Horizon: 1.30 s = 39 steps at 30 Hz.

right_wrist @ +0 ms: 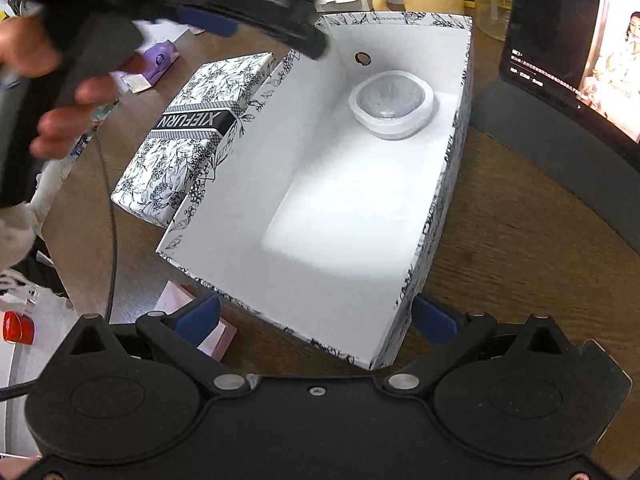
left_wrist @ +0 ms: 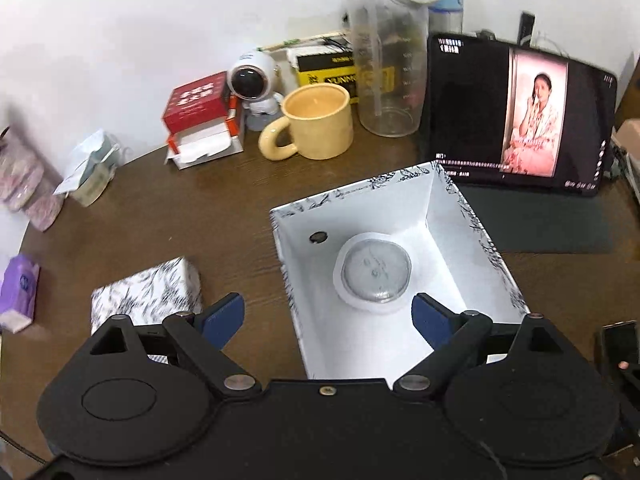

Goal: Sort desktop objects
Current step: 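Withdraw the left gripper from the box and move the right gripper toward the pink palette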

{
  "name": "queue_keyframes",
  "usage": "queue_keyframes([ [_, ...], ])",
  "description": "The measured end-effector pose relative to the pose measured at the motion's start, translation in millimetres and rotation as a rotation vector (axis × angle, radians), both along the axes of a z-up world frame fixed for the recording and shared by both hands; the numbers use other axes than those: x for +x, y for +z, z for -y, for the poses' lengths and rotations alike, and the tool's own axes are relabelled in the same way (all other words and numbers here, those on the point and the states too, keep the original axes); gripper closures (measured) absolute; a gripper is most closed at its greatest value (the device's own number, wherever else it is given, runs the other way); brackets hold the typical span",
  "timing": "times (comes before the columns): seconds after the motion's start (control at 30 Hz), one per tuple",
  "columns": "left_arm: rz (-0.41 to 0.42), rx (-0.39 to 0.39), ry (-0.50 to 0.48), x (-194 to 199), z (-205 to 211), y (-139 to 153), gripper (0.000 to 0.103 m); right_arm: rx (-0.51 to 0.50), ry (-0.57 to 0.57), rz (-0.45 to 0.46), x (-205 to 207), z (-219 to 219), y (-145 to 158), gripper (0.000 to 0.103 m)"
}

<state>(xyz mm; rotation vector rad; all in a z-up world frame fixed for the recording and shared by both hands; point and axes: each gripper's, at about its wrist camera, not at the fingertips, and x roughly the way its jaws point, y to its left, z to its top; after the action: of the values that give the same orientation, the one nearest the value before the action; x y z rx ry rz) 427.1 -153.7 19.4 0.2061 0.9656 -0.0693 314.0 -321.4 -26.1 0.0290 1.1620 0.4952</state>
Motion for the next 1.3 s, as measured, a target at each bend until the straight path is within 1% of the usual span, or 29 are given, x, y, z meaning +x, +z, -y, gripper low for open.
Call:
queue_keyframes([
  [0.13,0.015,-0.049,0.032,-26.5,-16.0,18.3,0.012,-0.011,-0.011,0.02,-10.6,-3.1,5.0,0.0],
  [0.2,0.013,-0.077,0.034,-41.3,-24.8,25.2,0.0,-0.022,-0.009,0.037,-20.5,-10.4,9.0,0.0],
  [0.5,0.044,-0.183,0.055,-116.1,-73.3,46.2,0.0,-0.069,0.004,0.116,-65.0,-43.1,27.3,0.0],
  [0.7,0.032,-0.169,0.063,-169.4,-100.2,47.9,0.0,-0.1,0.012,0.168,-94.7,-64.9,39.4,0.0],
  [1.0,0.008,-0.164,0.055,-240.5,-126.7,38.5,0.0,-0.147,0.024,0.246,-139.2,-97.6,57.6,0.0],
  [1.13,-0.003,-0.161,0.06,-265.5,-138.0,32.3,0.0,-0.154,0.067,0.248,-151.4,-117.0,52.8,0.0],
  [1.3,-0.024,-0.16,0.063,-287.7,-149.0,24.3,0.0,-0.181,0.129,0.292,-158.5,-138.2,47.2,0.0],
])
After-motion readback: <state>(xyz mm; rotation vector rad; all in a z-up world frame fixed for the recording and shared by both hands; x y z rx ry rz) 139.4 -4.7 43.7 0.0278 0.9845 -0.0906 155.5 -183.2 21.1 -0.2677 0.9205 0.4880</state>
